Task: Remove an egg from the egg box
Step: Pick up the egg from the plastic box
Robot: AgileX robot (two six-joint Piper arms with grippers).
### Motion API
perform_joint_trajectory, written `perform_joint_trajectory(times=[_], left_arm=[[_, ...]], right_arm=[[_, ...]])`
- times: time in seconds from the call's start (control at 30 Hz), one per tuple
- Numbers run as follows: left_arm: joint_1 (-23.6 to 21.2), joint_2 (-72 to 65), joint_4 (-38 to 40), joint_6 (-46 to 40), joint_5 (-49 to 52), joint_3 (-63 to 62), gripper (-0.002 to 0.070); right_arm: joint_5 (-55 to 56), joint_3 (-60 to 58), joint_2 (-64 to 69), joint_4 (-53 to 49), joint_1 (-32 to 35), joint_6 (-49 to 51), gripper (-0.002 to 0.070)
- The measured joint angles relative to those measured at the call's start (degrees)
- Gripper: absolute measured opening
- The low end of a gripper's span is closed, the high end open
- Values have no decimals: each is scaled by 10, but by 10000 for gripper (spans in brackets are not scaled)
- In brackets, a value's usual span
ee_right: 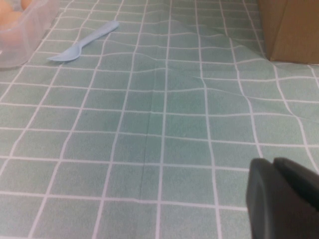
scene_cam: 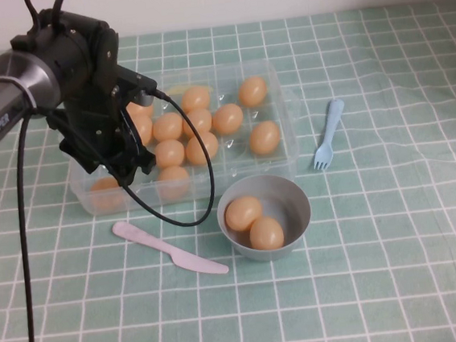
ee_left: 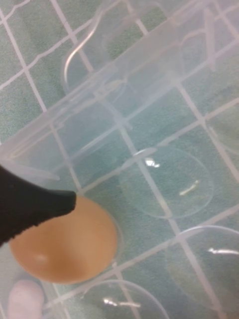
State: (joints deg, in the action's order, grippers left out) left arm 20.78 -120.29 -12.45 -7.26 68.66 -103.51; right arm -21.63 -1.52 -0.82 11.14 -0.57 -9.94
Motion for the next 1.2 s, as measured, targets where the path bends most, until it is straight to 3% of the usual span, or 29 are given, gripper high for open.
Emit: perform_joint_trajectory(times=[0.93, 1.2], left_arm=[[-17, -45, 0, 0, 5, 0, 429], [-22, -45, 11, 0, 6, 0, 320]], right_arm=[[0, 0, 0, 0, 0, 0, -17], [0, 0, 0, 0, 0, 0, -17]])
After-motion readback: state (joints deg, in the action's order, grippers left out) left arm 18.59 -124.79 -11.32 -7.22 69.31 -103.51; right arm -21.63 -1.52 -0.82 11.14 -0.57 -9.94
